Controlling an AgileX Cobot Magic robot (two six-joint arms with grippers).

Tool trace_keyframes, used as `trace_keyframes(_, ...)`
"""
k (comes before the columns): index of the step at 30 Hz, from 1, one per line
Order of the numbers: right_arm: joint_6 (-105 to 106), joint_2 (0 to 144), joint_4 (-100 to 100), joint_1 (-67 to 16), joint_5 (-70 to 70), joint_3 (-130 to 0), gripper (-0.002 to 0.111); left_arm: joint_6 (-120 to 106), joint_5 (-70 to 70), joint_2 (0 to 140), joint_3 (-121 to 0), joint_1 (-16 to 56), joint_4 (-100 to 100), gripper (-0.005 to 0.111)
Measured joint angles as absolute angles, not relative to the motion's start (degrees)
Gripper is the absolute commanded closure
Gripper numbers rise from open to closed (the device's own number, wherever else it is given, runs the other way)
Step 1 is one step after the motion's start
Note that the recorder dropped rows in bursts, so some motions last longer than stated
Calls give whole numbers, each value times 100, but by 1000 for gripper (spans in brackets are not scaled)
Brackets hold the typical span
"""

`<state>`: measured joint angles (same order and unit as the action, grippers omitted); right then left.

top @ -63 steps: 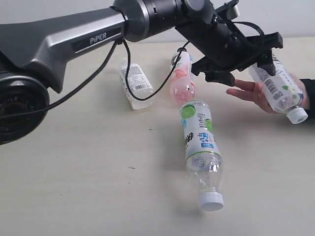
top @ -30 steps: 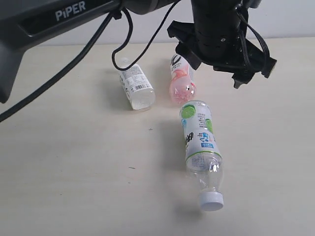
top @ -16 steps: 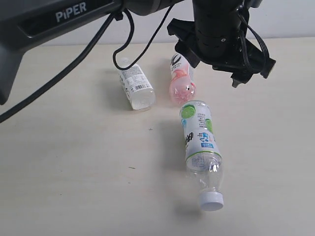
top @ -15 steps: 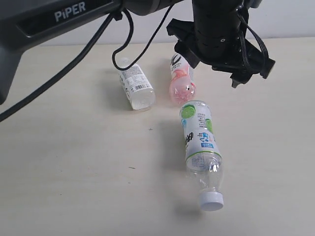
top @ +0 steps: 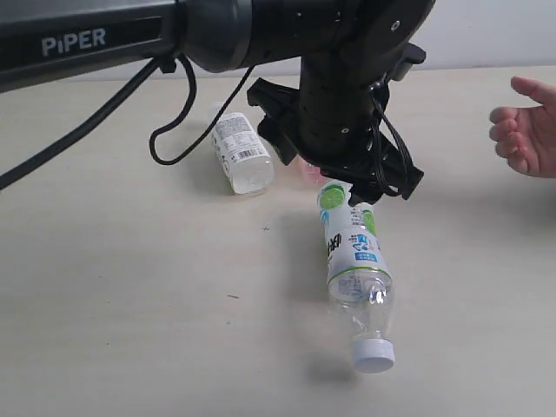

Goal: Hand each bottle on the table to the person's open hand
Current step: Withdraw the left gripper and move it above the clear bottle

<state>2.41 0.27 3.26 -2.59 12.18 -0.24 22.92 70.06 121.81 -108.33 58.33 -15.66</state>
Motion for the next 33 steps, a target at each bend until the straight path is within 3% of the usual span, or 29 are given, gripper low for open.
trace_keyframes(9, 241, 27, 326, -259, 1218, -24, 108, 2281, 7006, 11966, -10775, 5646, -1668, 30)
trace_keyframes(26, 241, 27, 326, -259, 1218, -24, 108, 2691, 6994, 11784, -10775, 4398, -1740, 30)
trace_keyframes(33, 241, 27, 326, -259, 1218, -24, 108, 2747, 6685, 11784, -10775, 4311, -1776, 30)
